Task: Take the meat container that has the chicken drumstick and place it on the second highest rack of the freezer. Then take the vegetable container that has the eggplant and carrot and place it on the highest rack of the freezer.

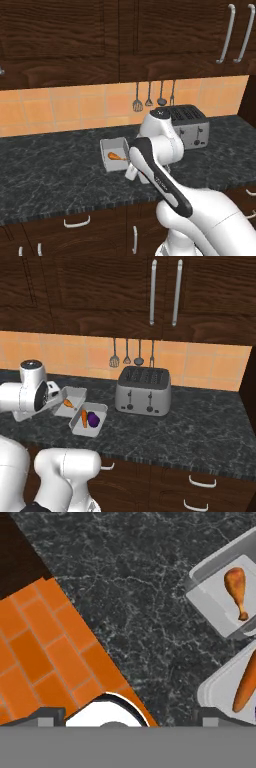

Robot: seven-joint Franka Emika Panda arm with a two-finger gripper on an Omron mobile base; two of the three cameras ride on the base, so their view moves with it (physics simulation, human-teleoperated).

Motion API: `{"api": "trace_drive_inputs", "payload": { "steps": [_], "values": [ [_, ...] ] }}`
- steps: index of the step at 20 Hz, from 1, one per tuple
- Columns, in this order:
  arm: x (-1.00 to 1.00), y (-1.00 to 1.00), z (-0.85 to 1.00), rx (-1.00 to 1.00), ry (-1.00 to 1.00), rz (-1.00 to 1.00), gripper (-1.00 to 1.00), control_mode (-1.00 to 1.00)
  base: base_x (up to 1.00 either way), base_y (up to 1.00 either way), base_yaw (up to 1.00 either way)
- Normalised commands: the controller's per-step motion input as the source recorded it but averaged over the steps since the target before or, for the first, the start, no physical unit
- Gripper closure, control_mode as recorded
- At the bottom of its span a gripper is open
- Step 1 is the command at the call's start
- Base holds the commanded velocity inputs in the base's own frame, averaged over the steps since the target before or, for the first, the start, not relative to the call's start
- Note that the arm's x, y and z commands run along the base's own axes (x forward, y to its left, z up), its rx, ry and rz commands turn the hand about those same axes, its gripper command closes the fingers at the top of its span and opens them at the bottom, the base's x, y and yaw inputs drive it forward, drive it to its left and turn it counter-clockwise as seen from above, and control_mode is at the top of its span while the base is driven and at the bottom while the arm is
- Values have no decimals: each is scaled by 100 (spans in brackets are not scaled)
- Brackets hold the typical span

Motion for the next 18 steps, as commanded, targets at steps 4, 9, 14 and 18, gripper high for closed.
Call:
{"api": "trace_drive_inputs", "payload": {
  "steps": [4, 9, 14, 18],
  "values": [
    [64, 0, -10, -10, 0, 20, -100, -100, 0, 0, 0],
    [49, 11, -7, -12, 0, 13, -100, -100, 0, 0, 0],
    [5, 5, -5, -5, 0, 0, -100, -100, 0, 0, 0],
    [30, 0, -32, 0, 0, 0, -100, -100, 0, 0, 0]
  ]
}}
